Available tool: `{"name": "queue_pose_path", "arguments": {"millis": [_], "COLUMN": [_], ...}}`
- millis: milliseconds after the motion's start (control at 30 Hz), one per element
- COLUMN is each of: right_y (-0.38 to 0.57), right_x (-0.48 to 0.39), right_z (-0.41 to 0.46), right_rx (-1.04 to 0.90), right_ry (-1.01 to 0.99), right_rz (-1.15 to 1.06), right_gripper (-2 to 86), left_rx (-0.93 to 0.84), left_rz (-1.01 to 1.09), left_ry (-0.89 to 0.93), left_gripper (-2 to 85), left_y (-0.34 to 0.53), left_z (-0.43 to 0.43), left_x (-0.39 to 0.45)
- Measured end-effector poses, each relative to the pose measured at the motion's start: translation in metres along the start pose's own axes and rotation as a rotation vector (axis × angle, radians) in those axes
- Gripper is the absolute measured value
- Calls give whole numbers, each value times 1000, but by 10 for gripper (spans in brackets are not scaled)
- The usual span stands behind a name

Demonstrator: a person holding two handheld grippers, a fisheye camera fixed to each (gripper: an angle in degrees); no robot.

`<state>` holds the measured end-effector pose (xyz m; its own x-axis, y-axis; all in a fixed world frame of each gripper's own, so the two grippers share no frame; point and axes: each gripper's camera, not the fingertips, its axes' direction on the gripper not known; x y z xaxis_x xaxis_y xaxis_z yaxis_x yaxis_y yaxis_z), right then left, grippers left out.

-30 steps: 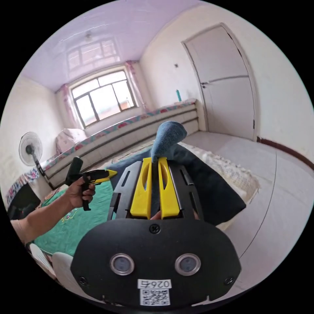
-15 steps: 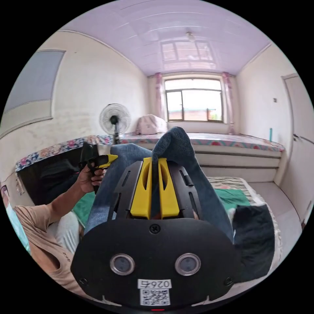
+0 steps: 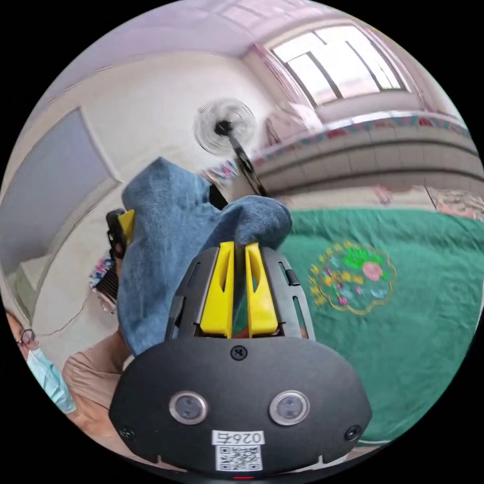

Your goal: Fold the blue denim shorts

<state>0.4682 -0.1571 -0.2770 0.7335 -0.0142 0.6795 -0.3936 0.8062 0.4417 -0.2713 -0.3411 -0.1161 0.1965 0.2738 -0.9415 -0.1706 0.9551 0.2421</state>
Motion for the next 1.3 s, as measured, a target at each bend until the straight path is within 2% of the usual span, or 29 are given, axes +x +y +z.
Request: {"name": "queue_pose_path", "arguments": {"millis": [33,100,167,233,333,433,500,567,633,700,867,967,1067,1167,1300], "right_y": [5,37,60,64,59,63,66,69,70,66,61,69,85,96,108], "right_x": [12,64,97,114,101,71,50,34,21,12,8,10,-7,-47,-95], "right_z": [18,73,86,78,55,65,90,115,140,168,211,250,274,283,289], "right_rx": [-54,-206,-250,-221,-85,-55,-102,-140,-186,-232,-239,-322,-310,-289,-294], "right_ry": [42,219,297,235,258,327,290,294,323,323,278,280,352,456,570], "right_rz": [19,82,158,210,161,50,2,-39,-72,-79,-53,-25,-23,-137,-322], "right_gripper": [6,18,22,24,23,20,22,26,43,74,110,132,133,105,63], "left_rx": [-55,-278,-243,-177,-87,-52,-138,-229,-297,-233,-281,-346,-431,-516,-472], "left_rz": [-42,-176,-204,-203,-168,-163,-229,-297,-325,-343,-434,-455,-464,-563,-642], "left_ry": [30,269,522,569,334,-24,-492,-701,-710,-691,-615,-645,-601,-543,-508], "left_gripper": [51,22,5,-4,-8,-6,1,33,86,137,203,217,223,239,222], "left_y": [16,86,130,155,173,195,230,258,268,278,301,314,325,344,361], "left_z": [21,93,109,98,42,-21,-52,-59,-60,-62,-46,-32,-9,15,19], "left_x": [-17,-76,-96,-105,-112,-113,-115,-122,-128,-129,-149,-158,-164,-180,-183]}}
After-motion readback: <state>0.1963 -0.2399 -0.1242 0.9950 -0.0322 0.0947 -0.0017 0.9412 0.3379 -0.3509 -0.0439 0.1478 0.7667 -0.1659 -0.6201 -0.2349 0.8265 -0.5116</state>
